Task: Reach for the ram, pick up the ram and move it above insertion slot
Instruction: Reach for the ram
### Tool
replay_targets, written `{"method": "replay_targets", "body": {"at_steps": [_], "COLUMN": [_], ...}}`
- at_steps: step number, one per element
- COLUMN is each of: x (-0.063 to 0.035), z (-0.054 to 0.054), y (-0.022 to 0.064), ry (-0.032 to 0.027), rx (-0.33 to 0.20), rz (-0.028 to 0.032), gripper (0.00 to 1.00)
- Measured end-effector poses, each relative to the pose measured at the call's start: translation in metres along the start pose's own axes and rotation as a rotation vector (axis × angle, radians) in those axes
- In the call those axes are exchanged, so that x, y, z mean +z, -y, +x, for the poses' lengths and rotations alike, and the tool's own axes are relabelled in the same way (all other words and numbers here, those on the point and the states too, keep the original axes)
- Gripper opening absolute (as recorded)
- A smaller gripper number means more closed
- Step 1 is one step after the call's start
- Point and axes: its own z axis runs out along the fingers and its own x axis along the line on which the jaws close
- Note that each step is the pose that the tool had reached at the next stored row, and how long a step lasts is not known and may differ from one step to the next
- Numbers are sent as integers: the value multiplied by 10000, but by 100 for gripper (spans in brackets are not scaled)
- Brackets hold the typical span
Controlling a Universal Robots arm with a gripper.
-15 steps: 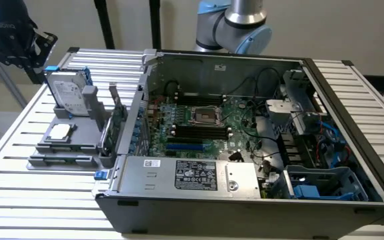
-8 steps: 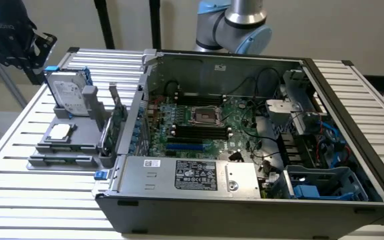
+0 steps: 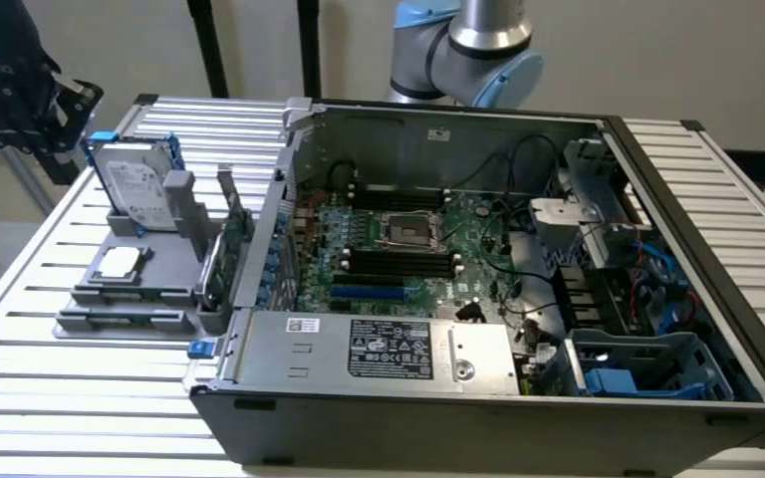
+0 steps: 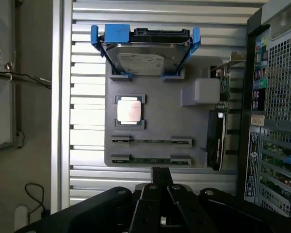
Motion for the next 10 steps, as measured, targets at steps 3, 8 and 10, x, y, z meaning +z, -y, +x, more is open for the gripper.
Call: {"method": "replay_targets", "body": {"at_steps": [3,8,10], "x": [6,20,28], "z": [1,-6,-12], "y": [83,200,228], "ry": [0,-1,0], "rx": [0,0,0], "rz": [0,0,-1], "gripper": [11,11,11]}}
